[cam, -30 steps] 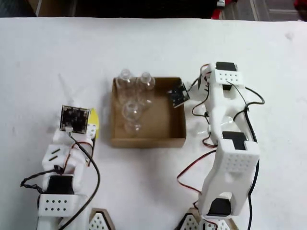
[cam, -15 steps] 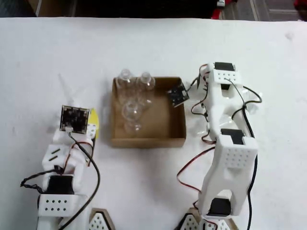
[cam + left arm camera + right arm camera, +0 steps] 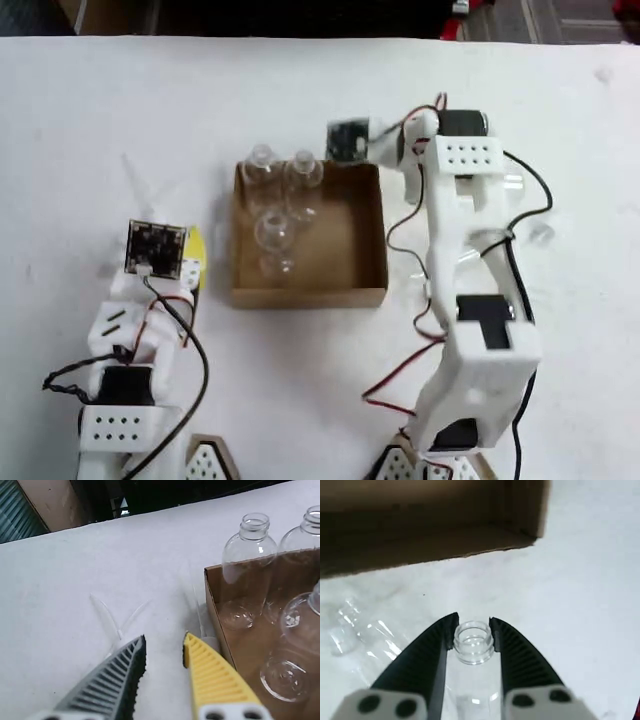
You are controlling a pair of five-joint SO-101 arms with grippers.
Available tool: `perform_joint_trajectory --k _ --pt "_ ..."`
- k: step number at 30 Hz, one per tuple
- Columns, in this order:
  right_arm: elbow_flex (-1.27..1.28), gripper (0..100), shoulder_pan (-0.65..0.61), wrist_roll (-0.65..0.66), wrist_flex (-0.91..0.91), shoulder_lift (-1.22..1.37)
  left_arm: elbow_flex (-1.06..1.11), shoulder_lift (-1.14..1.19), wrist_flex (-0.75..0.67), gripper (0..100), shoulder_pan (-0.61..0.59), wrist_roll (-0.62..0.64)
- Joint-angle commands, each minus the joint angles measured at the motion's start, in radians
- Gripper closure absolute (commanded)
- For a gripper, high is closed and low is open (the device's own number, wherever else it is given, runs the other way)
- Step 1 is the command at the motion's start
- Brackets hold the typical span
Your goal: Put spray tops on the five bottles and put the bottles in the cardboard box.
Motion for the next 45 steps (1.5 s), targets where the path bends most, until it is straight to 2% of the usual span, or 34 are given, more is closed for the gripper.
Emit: perform_joint_trajectory --k 1,5,13,21,30,34,39,45 --pt "-0.040 98.1 -0.058 -0.269 -0.008 -0.166 -0.008 -0.016 -0.029 88 0.013 -0.009" --pt "-0.040 98.1 -0.097 -0.459 -0.010 -0.282 -0.008 -0.016 -0.028 88 0.013 -0.006" --pt "-0.031 98.1 -0.182 -0.753 -0.013 -0.507 -0.008 -0.016 -0.026 88 0.013 -0.003" --pt "0.167 98.1 -0.188 -1.091 -0.222 -0.631 -0.008 -0.016 -0.028 88 0.013 -0.003" --pt "0.740 98.3 -0.228 -1.257 -0.794 -0.877 -0.008 -0.018 -0.028 88 0.013 -0.003" --pt "0.911 98.3 -0.231 -1.327 -0.992 -0.943 -0.009 -0.018 -0.029 88 0.013 -0.005" --pt "1.040 98.3 -0.263 -1.453 -1.164 -0.949 -0.011 -0.018 -0.029 88 0.013 -0.005" --pt "1.129 98.3 -0.303 -1.456 -1.265 -0.947 -0.011 -0.018 -0.029 88 0.013 -0.008"
